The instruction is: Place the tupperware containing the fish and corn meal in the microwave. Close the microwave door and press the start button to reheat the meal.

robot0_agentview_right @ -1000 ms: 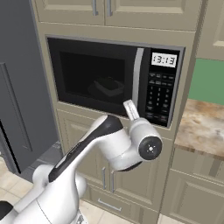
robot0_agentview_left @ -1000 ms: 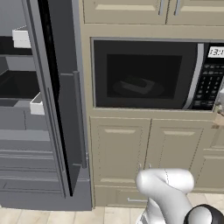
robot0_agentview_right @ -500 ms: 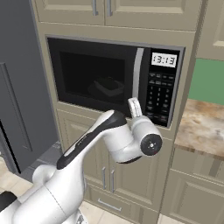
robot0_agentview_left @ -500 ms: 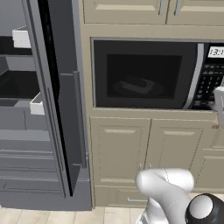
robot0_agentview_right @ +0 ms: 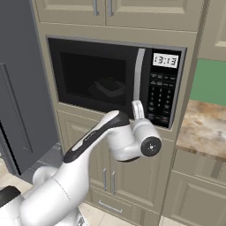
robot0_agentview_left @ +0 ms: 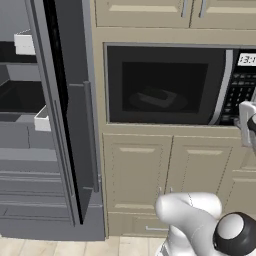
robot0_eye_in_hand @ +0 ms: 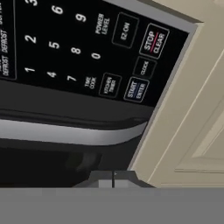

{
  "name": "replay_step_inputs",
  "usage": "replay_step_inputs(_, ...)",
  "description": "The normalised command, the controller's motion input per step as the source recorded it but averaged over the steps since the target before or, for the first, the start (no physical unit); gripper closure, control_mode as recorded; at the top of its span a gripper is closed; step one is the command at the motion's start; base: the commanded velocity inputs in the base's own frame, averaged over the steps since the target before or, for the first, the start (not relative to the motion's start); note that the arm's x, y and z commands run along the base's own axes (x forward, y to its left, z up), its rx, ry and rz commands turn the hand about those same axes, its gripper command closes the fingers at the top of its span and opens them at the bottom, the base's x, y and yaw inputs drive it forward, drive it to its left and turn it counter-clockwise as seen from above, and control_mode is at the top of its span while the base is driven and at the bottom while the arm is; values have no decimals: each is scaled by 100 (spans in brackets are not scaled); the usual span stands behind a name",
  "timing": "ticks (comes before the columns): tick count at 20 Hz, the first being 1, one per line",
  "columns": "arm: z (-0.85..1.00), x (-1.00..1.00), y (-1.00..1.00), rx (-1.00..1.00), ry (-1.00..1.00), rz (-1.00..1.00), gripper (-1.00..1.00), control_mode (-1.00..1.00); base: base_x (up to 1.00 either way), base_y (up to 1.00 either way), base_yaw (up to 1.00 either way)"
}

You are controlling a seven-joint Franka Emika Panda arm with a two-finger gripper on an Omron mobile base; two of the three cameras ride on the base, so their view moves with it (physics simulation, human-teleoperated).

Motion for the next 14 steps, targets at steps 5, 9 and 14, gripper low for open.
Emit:
replay_step_inputs(5, -14, 24, -5, 7, 0, -5, 100, -100, 0, 0, 0)
replay_step_inputs(9, -5, 19, -14, 6, 0, -6, 100, -100, 0, 0, 0)
replay_step_inputs(14, -14, 23, -18, 4, 0, -2, 100, -100, 0, 0, 0)
